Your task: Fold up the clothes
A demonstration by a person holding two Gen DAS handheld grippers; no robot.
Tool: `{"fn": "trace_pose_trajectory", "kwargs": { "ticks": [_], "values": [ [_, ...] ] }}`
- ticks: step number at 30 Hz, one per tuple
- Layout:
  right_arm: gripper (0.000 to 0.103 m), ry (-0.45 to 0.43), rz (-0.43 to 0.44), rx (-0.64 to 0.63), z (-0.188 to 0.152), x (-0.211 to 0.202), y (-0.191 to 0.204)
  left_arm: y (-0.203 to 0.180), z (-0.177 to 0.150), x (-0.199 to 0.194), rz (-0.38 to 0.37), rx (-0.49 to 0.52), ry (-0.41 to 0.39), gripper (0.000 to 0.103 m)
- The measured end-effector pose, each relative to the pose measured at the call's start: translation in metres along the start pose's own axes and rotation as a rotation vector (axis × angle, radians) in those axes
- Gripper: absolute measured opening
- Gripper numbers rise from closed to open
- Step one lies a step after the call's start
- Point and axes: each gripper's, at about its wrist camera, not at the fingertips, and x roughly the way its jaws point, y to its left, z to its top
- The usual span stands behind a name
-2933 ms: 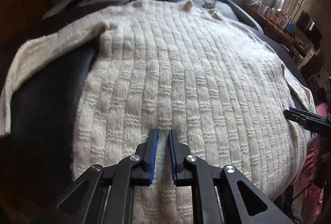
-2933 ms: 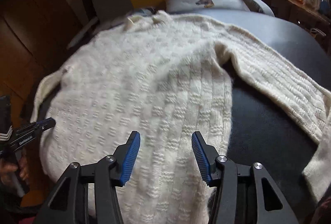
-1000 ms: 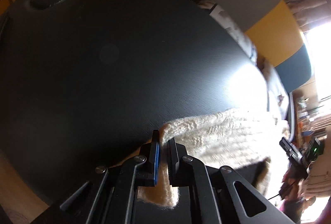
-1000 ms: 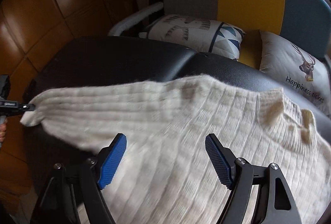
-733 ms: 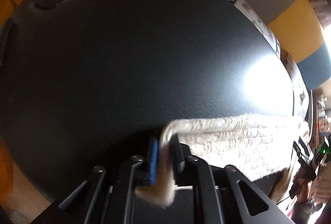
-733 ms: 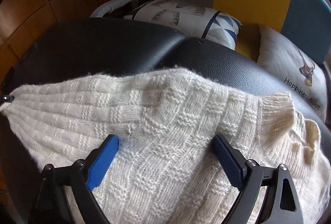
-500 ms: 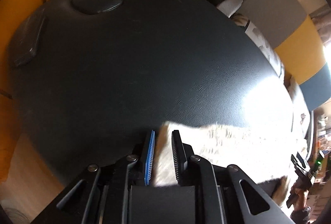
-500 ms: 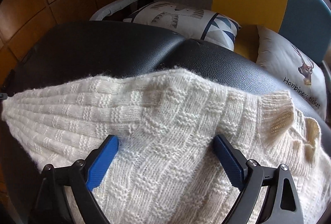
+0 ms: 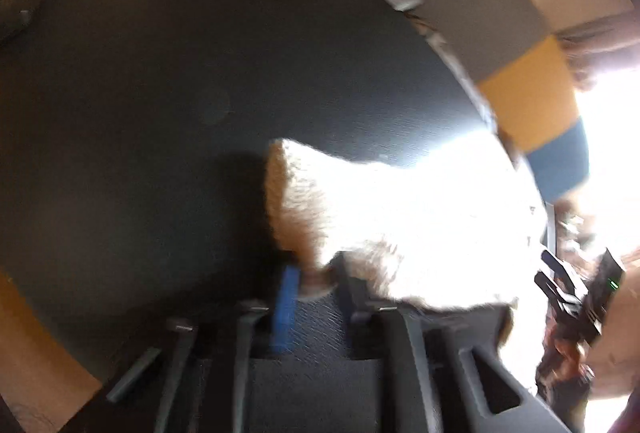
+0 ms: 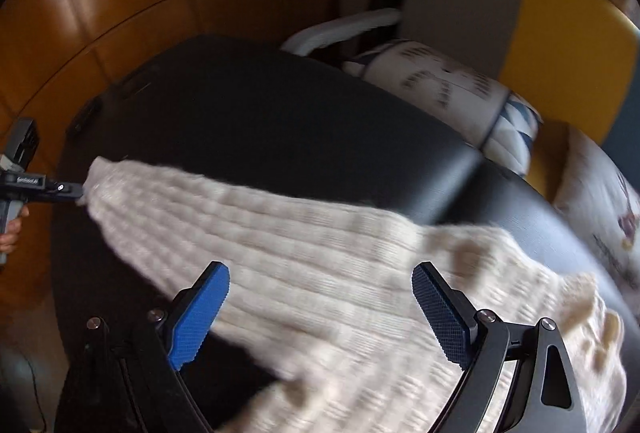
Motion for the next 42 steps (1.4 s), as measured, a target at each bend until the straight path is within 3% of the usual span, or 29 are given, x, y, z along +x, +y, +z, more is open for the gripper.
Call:
{"fn": "trace_pose_trajectory", "kwargs": {
  "ticks": [5,6,9,11,13,15,17,21,25,31,37,40,42],
  "values": [
    [0.096,0.108,-0.009,-0.024,-0.006,0.042,0.021,-0.011,-0.002,-0.032,0.096,0.008,-0.099,0.007],
    [0.103,0.122,-0.004,-0.016,-0.010,0.051,0.022,-0.009,-0.004,-0.029,0.132,0.008,-0.074,0.007],
    [0.103,0.115,0.004,-0.003,-0.013,0.052,0.021,-0.001,-0.011,-0.014,0.252,0.001,0.011,0.010],
    [0.103,0.109,0.009,0.006,-0.014,0.051,0.021,0.007,-0.012,-0.017,0.342,-0.043,-0.033,0.013],
    [0.103,0.102,0.013,0.014,-0.016,0.051,0.020,0.007,-0.013,-0.034,0.391,-0.075,-0.130,0.014],
    [0.103,0.096,0.018,0.022,-0.017,0.050,0.020,-0.005,-0.016,-0.048,0.291,-0.066,-0.210,0.016],
    [0.103,0.089,0.023,0.030,-0.018,0.050,0.020,-0.026,-0.020,-0.046,0.200,-0.001,-0.220,0.017],
    [0.101,0.048,0.070,0.072,-0.016,0.031,0.005,-0.065,-0.025,-0.015,0.287,0.177,-0.207,0.017],
    [0.101,-0.012,0.062,0.154,-0.013,0.009,-0.037,-0.063,-0.015,0.012,0.326,0.153,-0.196,0.017],
    [0.101,0.070,0.014,0.319,-0.012,0.040,-0.123,-0.062,-0.002,0.048,0.398,0.125,-0.187,0.019],
    [0.103,0.079,-0.162,0.245,-0.007,0.061,-0.117,-0.088,0.020,0.042,0.473,0.147,-0.217,0.019],
    [0.102,0.044,-0.073,0.289,-0.015,0.037,-0.124,-0.104,0.035,0.035,0.494,0.153,-0.235,0.017],
    [0.102,0.011,-0.063,0.276,-0.029,0.013,-0.126,-0.133,0.023,0.024,0.373,0.203,-0.263,0.016]
  ]
}}
